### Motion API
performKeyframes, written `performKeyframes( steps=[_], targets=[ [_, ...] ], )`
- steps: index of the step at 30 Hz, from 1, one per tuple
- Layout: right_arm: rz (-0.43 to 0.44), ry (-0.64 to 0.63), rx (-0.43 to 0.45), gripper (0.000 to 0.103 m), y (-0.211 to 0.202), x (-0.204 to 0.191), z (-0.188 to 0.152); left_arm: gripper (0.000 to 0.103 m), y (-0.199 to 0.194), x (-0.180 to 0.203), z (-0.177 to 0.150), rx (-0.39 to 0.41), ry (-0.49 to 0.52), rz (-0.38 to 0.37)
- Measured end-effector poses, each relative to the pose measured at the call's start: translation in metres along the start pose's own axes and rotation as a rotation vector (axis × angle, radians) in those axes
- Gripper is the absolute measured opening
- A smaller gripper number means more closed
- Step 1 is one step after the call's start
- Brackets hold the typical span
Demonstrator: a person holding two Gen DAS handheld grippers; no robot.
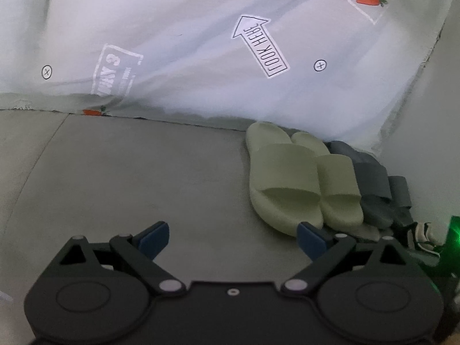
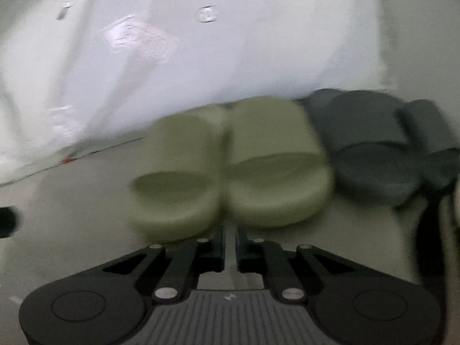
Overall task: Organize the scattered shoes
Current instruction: 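Move the right tool back to the beige Jordan sneakers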
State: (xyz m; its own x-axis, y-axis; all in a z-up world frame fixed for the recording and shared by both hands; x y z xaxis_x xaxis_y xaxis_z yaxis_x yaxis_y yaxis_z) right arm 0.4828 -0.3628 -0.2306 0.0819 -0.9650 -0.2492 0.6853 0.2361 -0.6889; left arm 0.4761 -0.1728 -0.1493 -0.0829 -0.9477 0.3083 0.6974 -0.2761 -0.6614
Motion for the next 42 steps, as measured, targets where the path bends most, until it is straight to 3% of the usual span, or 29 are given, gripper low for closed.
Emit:
performKeyframes(
  steps=[2,8,13,16,18,20,21,23,25,30,34,38,42],
  targets=[
    [0.05,-0.015,-0.024,0.01,0.012,-0.018,-0.006,0.096,0.0,-0.002,0.0,-0.003,-0.006,0.003],
    [0.056,0.046,-0.028,0.008,0.037,-0.018,0.009,0.096,-0.008,-0.003,0.002,0.018,0.001,0.007],
    [0.035,0.037,-0.004,0.013,0.01,-0.018,0.004,0.096,-0.023,-0.006,0.005,0.05,-0.012,0.015],
    [0.032,0.054,0.048,0.027,-0.022,-0.024,0.001,0.096,-0.045,-0.005,0.007,0.093,-0.003,0.007],
    [0.016,0.045,0.081,0.043,-0.04,-0.029,-0.002,0.096,-0.066,-0.003,0.006,0.132,0.001,0.0],
    [-0.023,0.034,0.132,0.065,-0.071,-0.04,-0.008,0.096,-0.087,-0.002,0.004,0.164,0.0,-0.006],
    [-0.025,0.031,0.155,0.069,-0.084,-0.044,-0.01,0.096,-0.092,-0.002,0.003,0.172,-0.002,-0.006],
    [-0.021,0.027,0.202,0.089,-0.108,-0.054,-0.017,0.096,-0.117,-0.002,-0.006,0.215,-0.014,-0.006],
    [-0.034,0.02,0.288,0.101,-0.139,-0.064,-0.026,0.096,-0.141,-0.003,-0.019,0.271,-0.02,0.012],
    [-0.047,-0.044,0.388,0.103,-0.194,-0.089,-0.049,0.097,-0.193,-0.015,-0.049,0.37,-0.059,0.064],
    [-0.072,-0.113,0.376,0.103,-0.202,-0.116,-0.06,0.097,-0.242,-0.04,-0.067,0.438,-0.095,0.141],
    [-0.036,-0.121,0.357,0.103,-0.204,-0.147,-0.07,0.097,-0.282,-0.07,-0.084,0.479,-0.138,0.216],
    [0.013,-0.175,0.334,0.103,-0.198,-0.206,-0.088,0.098,-0.321,-0.119,-0.102,0.505,-0.157,0.281]
  ],
)
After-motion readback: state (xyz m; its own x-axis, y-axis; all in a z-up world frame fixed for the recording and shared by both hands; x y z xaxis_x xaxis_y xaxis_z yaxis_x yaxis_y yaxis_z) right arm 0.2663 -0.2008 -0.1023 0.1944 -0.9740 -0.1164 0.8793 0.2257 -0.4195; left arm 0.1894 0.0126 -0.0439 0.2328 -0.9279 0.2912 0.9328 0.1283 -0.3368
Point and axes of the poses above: each gripper's, at about its wrist camera, not at the fingertips, and y roughly the way its jaws point, x to its right, z to its top, the point moved 7 cm from there along y, roughly the way its jaws point, and after that the axes turned 1 degree about z, right-handed, at the moved point
